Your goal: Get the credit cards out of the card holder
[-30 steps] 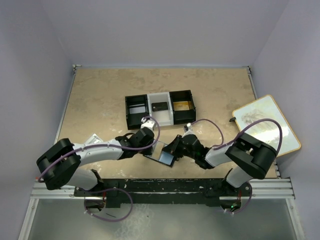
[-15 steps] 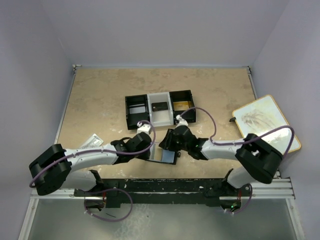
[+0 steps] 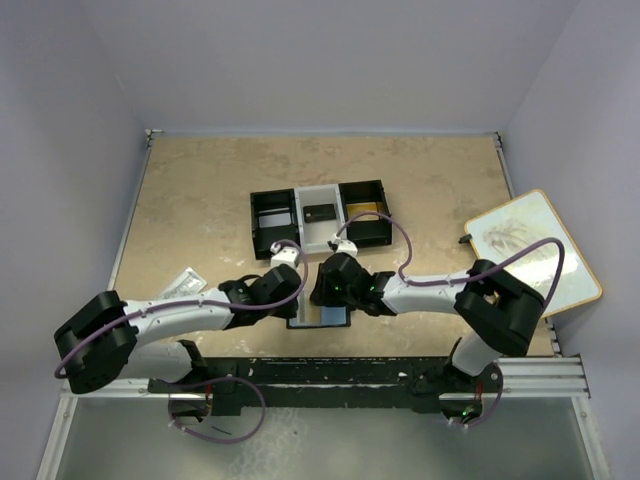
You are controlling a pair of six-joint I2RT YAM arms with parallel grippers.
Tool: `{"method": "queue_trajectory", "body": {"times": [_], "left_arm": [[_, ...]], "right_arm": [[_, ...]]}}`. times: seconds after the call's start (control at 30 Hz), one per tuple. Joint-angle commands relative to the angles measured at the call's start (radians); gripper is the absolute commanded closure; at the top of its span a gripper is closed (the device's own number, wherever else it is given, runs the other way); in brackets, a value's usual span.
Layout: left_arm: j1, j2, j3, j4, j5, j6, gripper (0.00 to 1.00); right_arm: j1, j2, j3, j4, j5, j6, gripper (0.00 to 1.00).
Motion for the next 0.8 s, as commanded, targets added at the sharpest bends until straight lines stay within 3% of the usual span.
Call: {"method": "queue_trajectory", "body": {"times": [0.0, 0.2, 0.37, 0.5, 0.77], "left_arm": [[-0.003, -0.027, -0.013, -0.008, -0.039, -0.014, 0.80], [-0.003, -0.035, -0.013, -0.002, -0.038, -0.018, 0.80], [-0.003, -0.035, -0.012, -0.002, -0.034, -0.019, 0.80], [-0.003, -0.038, -0.013, -0.006, -0.037, -0.019, 0.80], [-0.003, -0.027, -0.010, 0.001, -0.032, -0.019, 0.80]], "right_arm": [[0.006, -0.044, -0.036, -0.075, -0.021, -0.028, 0.64], [0.006, 0.007, -0.025, -0.070, -0.027, -0.046, 0.72], [0.005, -0.041, -0.062, -0.029, -0.059, -0.023, 0.72], [0.006, -0.128, -0.091, -0.001, -0.064, -0.013, 0.66], [0.005, -0.100, -0.070, -0.026, -0.040, -0.018, 0.73]]}}
